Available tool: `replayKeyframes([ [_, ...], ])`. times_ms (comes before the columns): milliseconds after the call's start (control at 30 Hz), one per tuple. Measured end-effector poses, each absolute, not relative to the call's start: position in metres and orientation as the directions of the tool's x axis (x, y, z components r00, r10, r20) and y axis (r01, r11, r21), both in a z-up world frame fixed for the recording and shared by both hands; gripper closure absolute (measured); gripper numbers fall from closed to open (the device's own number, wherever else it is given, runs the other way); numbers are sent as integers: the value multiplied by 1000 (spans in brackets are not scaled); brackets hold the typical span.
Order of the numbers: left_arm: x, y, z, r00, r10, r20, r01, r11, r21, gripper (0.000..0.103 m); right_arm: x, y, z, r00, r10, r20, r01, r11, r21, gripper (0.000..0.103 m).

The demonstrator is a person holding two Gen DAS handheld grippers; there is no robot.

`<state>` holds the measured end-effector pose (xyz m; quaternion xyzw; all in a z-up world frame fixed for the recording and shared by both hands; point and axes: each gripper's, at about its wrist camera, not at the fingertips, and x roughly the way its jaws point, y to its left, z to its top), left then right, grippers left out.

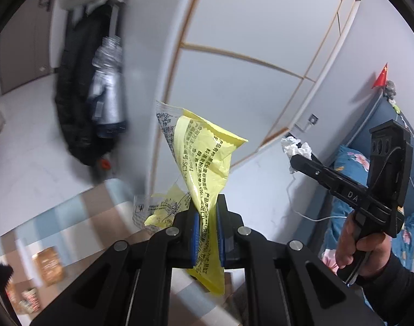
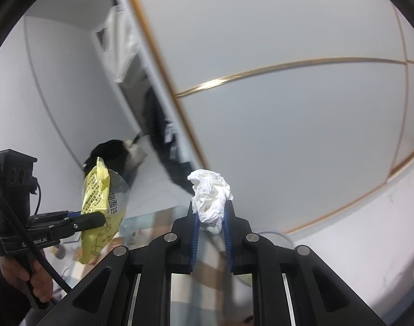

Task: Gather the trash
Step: 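Carry the yellow bag and tissue over the white trash bin with both grippers, then open both grippers to drop the yellow bag and tissue into the bin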

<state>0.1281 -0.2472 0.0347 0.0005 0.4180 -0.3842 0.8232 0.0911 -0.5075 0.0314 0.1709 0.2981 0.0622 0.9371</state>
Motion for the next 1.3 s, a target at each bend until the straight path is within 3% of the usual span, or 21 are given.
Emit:
replayKeyframes([
  [433,162,-341,-61,125,-573,-810,654,661,-367,96,138,-589,-80,698,182,-693,173,896,409,87],
  [733,175,-376,-120,-10,-467,-884,615,694,-374,96,170,-599,-172,570,277,-773,226,852,472,87],
  [933,202,-386,-160,-114,-388,-914,467,792,-394,96,198,-603,-223,499,381,-778,256,793,552,87],
  [1300,205,-398,-184,-154,-283,-947,431,843,-323,96,221,-597,-285,444,474,-761,293,725,623,85],
])
